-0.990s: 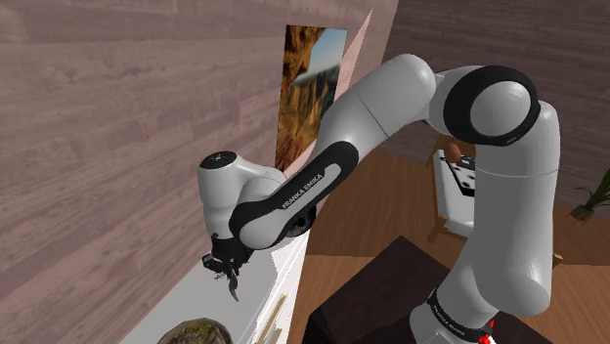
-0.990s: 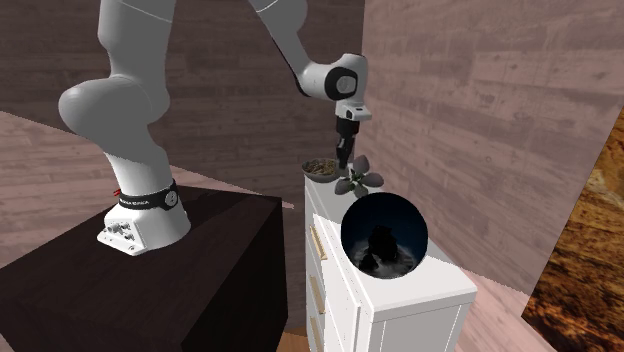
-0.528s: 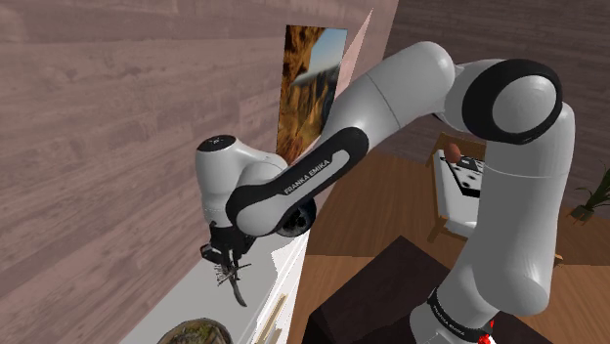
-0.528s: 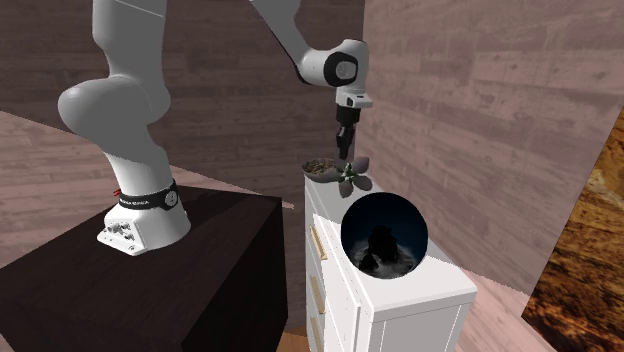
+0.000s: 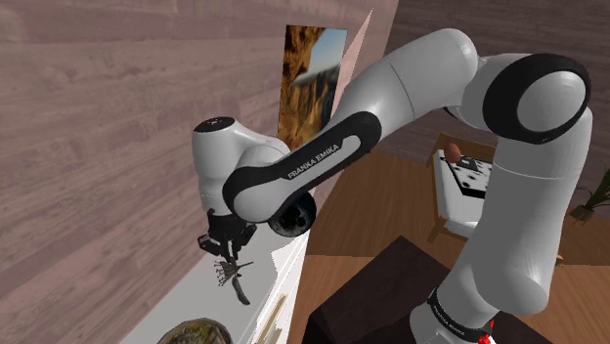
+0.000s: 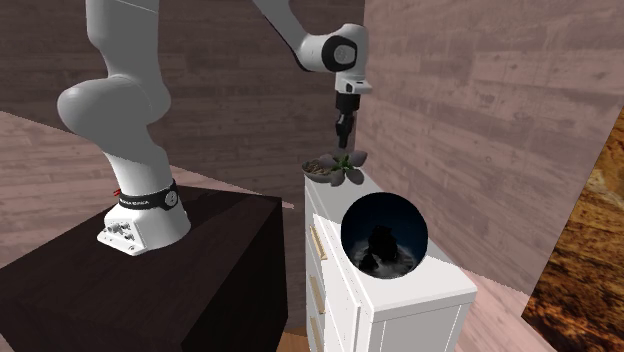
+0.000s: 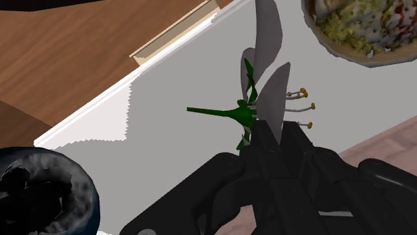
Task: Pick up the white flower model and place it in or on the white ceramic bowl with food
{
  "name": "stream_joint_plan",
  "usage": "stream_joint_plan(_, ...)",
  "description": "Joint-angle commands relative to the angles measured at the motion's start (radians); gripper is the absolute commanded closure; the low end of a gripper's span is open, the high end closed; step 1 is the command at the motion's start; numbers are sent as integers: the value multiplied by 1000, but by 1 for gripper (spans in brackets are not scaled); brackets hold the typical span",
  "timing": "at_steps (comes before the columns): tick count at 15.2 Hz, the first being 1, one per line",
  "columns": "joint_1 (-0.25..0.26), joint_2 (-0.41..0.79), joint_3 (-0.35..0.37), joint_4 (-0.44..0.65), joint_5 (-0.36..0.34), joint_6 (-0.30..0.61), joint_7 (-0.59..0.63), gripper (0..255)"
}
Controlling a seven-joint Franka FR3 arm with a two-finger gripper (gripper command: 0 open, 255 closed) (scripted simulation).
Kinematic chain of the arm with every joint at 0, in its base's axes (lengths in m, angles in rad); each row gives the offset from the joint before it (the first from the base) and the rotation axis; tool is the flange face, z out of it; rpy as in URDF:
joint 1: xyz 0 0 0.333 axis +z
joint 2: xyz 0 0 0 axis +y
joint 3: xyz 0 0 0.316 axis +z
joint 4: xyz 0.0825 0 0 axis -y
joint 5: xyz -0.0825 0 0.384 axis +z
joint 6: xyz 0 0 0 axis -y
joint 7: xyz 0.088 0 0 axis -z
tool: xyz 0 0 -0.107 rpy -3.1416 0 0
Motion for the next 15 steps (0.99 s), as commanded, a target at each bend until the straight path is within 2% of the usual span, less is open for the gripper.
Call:
stream_joint_plan(1, 23, -6, 14, 5, 3, -11, 34, 255)
stream_joint_plan(8, 134, 10, 65, 45, -7, -43, 196, 255)
stream_joint_plan(15, 263, 71, 102, 145, -42, -95, 364, 255)
